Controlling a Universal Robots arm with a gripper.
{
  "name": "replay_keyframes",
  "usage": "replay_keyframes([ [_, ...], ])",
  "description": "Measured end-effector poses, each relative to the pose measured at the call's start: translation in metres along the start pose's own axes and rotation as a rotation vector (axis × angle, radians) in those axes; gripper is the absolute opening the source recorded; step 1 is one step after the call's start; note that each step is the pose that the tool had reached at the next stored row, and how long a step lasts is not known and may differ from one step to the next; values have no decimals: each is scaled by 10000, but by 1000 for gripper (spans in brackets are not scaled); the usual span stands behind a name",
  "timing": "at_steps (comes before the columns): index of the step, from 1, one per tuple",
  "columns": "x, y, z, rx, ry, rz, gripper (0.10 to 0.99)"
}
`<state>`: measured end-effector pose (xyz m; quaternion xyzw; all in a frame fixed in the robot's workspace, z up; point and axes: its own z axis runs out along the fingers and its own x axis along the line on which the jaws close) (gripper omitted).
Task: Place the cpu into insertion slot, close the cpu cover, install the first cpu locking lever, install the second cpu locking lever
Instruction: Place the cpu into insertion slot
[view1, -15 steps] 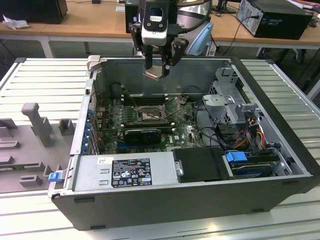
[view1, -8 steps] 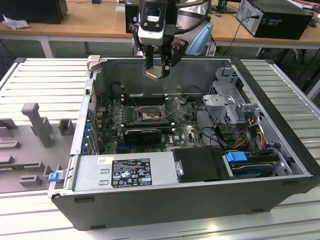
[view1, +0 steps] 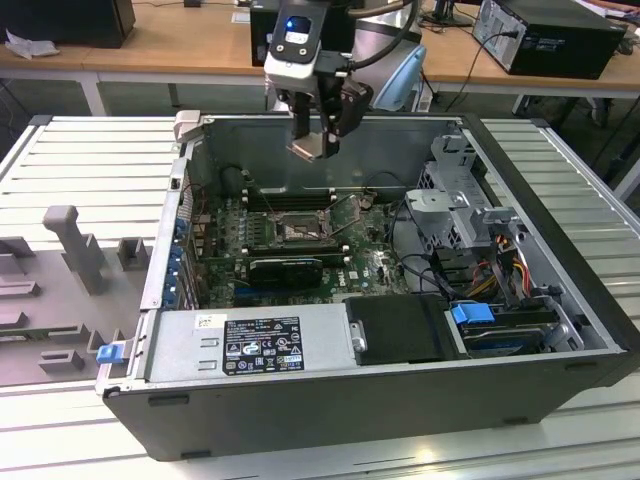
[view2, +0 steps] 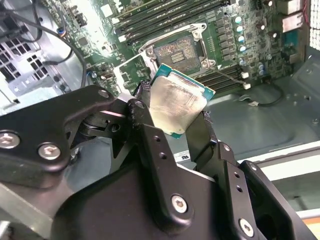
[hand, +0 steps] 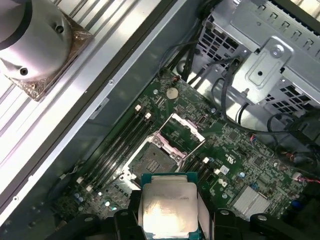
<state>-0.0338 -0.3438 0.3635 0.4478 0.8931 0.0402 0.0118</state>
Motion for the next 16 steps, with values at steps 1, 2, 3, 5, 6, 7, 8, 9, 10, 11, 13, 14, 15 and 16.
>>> replay_keyframes([
  [1, 0, 0, 1, -1, -9, 108, 529],
  [2, 0, 0, 2, -4, -23, 284, 529],
  [3, 0, -1, 4, -7, -44, 525, 529],
  [5, 0, -1, 7, -13, -70, 854, 529],
  [6, 0, -1, 8, -15, -80, 978, 529],
  [7, 0, -1, 8, -15, -87, 1040, 529],
  [8, 0, -1, 9, -15, -92, 1102, 529],
  [9, 0, -1, 9, -16, -99, 1173, 529],
  [10, 0, -1, 10, -17, -104, 1238, 529],
  [11, 0, -1, 10, -18, -110, 1311, 529],
  [13, 0, -1, 11, -20, -123, 1457, 529],
  [14, 0, -1, 12, -21, -130, 1541, 529],
  [15, 0, -1, 13, -22, -134, 1596, 529],
  [16, 0, -1, 13, -23, -139, 1660, 529],
])
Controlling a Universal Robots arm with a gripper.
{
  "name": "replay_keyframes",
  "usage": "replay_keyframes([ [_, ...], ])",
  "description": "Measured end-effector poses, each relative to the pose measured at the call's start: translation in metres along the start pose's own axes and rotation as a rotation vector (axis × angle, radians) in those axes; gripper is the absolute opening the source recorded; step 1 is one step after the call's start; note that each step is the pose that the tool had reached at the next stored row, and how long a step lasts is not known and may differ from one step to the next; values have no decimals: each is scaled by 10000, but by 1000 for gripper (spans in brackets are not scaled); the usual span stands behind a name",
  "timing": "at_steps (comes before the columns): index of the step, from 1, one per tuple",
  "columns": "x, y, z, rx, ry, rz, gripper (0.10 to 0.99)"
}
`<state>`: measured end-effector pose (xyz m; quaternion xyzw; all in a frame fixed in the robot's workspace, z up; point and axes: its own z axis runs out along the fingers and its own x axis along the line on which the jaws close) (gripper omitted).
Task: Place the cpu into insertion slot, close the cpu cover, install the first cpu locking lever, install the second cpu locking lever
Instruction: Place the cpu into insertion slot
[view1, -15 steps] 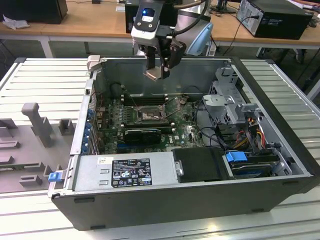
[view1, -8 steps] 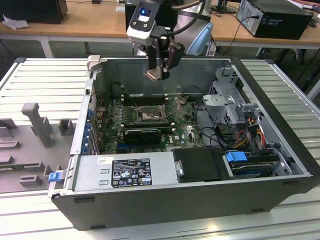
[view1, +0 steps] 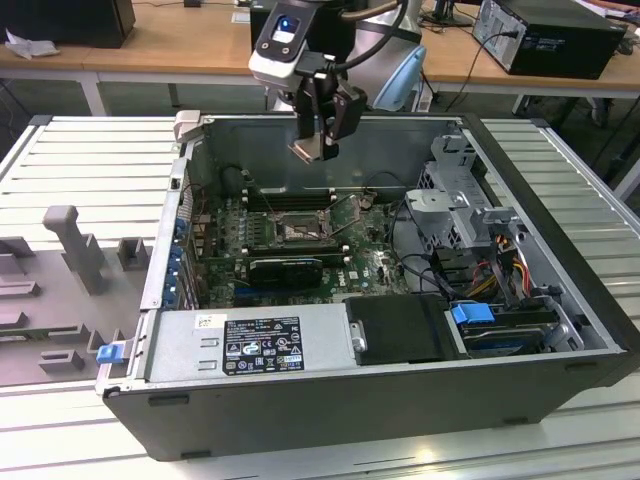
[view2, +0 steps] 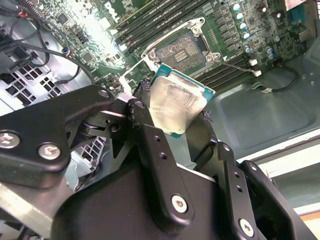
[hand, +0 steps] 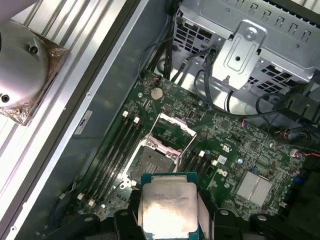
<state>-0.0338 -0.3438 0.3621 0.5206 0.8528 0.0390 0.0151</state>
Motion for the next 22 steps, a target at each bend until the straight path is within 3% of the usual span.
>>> replay_keyframes([
  [22, 0, -1, 13, -28, -155, 1883, 529],
])
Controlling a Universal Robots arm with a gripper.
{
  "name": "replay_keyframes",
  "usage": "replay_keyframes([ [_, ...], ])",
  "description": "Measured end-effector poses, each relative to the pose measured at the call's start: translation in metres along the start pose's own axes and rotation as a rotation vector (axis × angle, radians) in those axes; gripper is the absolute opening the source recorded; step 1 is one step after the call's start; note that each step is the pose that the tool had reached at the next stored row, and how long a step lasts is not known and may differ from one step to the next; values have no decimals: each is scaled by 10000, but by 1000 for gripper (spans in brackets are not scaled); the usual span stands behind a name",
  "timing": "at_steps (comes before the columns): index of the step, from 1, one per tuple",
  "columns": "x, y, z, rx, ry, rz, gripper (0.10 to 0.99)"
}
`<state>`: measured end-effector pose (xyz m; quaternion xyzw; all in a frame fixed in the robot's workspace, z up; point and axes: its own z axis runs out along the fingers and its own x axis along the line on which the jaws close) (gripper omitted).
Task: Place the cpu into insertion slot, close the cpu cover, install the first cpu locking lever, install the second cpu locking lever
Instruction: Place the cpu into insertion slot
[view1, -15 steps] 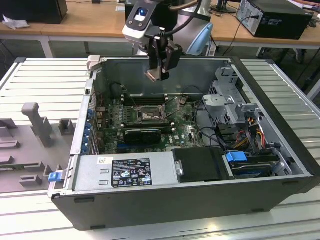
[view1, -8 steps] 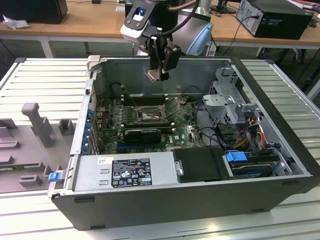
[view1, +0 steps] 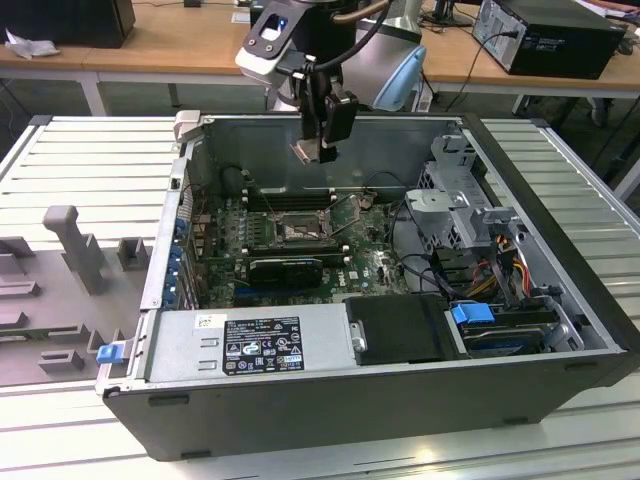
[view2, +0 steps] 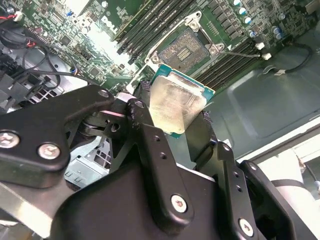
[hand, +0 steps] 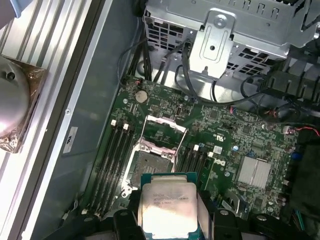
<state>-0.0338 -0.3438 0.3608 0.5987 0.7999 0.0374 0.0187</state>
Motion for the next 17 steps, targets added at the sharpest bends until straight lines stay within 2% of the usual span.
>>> replay_keyframes([
  [7, 0, 0, 5, -10, -68, 774, 529],
  [17, 0, -2, 18, -27, -237, 2474, 529],
])
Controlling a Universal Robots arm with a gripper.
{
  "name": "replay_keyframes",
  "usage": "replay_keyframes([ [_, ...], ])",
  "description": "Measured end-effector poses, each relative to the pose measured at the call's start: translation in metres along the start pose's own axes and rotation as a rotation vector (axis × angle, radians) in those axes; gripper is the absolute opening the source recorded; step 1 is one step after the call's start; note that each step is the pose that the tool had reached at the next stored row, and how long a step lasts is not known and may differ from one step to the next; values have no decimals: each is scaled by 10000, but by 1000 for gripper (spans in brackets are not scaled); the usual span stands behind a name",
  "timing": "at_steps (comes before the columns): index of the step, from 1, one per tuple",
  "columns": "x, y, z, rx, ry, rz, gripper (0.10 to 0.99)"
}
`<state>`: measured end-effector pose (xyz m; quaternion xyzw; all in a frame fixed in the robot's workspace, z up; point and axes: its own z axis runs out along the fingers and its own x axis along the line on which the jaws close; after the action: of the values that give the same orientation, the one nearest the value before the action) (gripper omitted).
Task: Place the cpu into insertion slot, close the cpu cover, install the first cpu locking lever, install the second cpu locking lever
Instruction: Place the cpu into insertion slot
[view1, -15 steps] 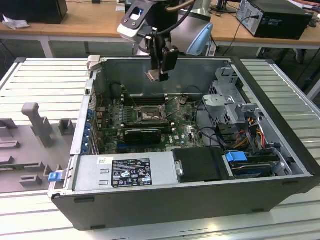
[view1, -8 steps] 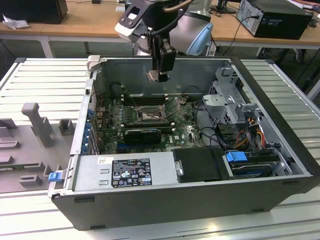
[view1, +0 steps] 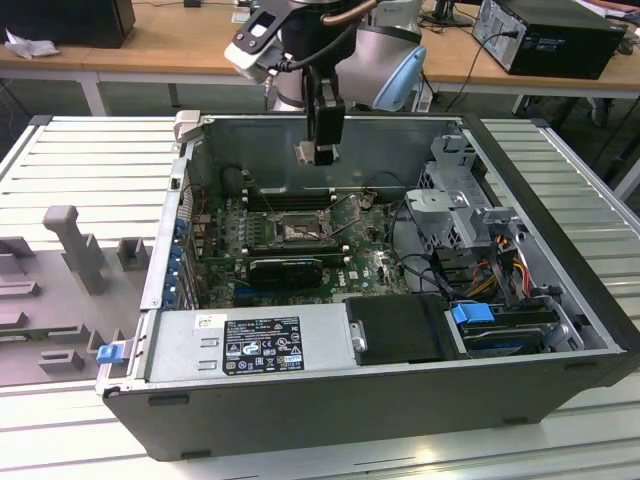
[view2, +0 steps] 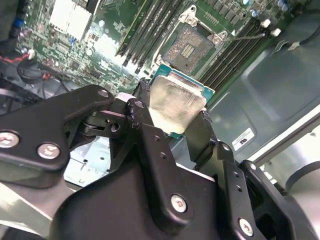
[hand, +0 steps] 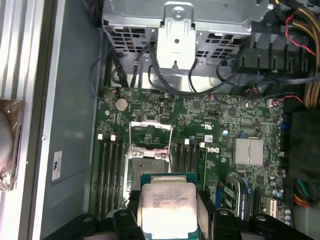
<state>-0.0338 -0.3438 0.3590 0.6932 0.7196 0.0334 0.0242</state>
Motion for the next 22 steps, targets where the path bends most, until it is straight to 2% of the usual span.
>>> replay_keyframes([
  [6, -1, -6, 69, 1, -24, 278, 529],
  [22, -4, -25, 305, 0, -24, 289, 529],
])
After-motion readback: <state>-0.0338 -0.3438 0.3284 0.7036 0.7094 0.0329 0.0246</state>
